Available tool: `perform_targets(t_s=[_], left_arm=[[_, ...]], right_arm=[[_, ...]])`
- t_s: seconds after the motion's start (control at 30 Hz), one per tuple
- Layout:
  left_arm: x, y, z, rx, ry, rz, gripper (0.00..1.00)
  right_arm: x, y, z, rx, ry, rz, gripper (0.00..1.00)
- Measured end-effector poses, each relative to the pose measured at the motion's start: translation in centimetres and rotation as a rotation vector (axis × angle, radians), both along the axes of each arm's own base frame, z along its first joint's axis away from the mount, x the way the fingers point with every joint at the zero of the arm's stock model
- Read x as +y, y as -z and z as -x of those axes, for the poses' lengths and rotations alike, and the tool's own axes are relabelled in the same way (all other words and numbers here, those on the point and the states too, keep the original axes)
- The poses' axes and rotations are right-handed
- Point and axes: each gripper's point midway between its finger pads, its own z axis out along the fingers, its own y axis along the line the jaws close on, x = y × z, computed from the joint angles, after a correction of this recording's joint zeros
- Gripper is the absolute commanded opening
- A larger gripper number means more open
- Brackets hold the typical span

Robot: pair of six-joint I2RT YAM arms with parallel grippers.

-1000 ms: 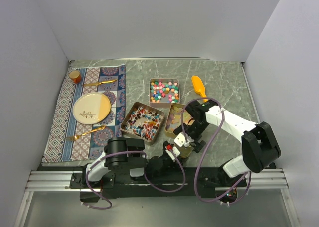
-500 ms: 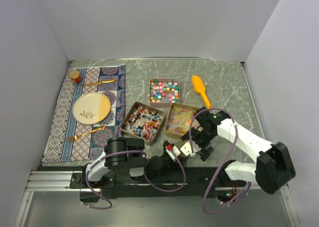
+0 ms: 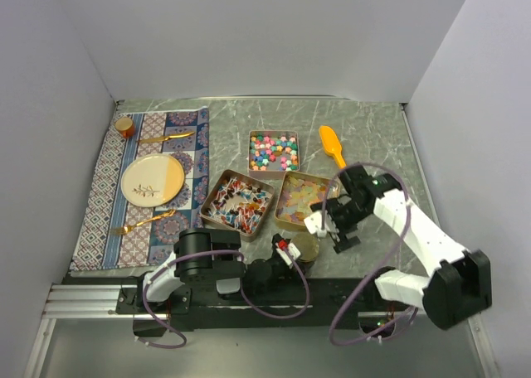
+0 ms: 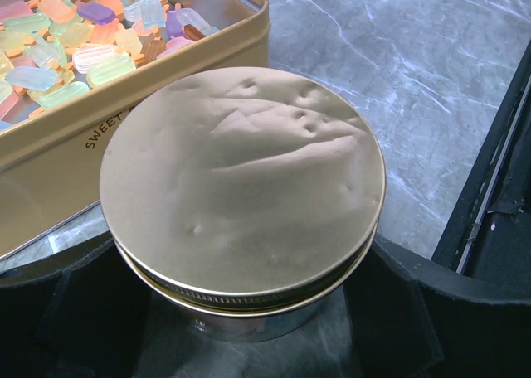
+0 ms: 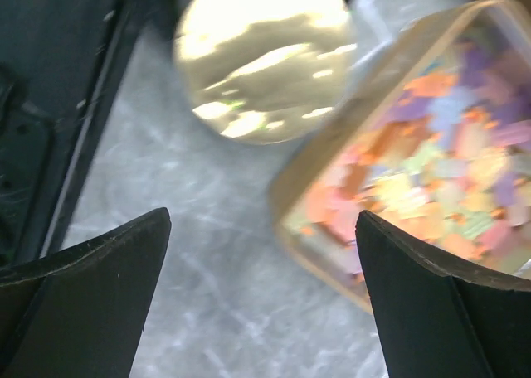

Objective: Pack the candies
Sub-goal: Screw the bottle lid onto the packing bottle.

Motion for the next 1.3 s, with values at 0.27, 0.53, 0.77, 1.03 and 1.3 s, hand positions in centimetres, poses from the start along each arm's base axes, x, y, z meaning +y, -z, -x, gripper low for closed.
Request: perform_targets(t_s=[0.27, 0.53, 0.77, 1.03, 1.3], left_arm=[[0.0, 0.0, 0.0, -0.001, -0.002, 0.0, 0.01], [0.0, 0.0, 0.0, -0.001, -0.004, 0.0, 0.01], [0.0, 0.0, 0.0, -0.001, -0.004, 0.0, 0.01], [0.0, 0.0, -0.1, -0.002, -0.01, 0.001, 0.01], [-0.1, -0.1, -0.1, -0.003, -0.013, 0.003, 0.01]], right_arm=[[4.4, -0.3, -1.1, 0.125, -0.134, -0.024, 1.0], [6.1, 0.0, 1.7, 0.248, -0.248, 0.008, 1.0], [6.3, 1.0, 1.9, 0.287, -0.256, 0.039, 1.0], [5.9, 1.9, 1.6, 0.275, -0.237, 0.07, 1.0], [5.1, 3.4, 1.8, 0.199, -0.216, 0.067, 1.0]])
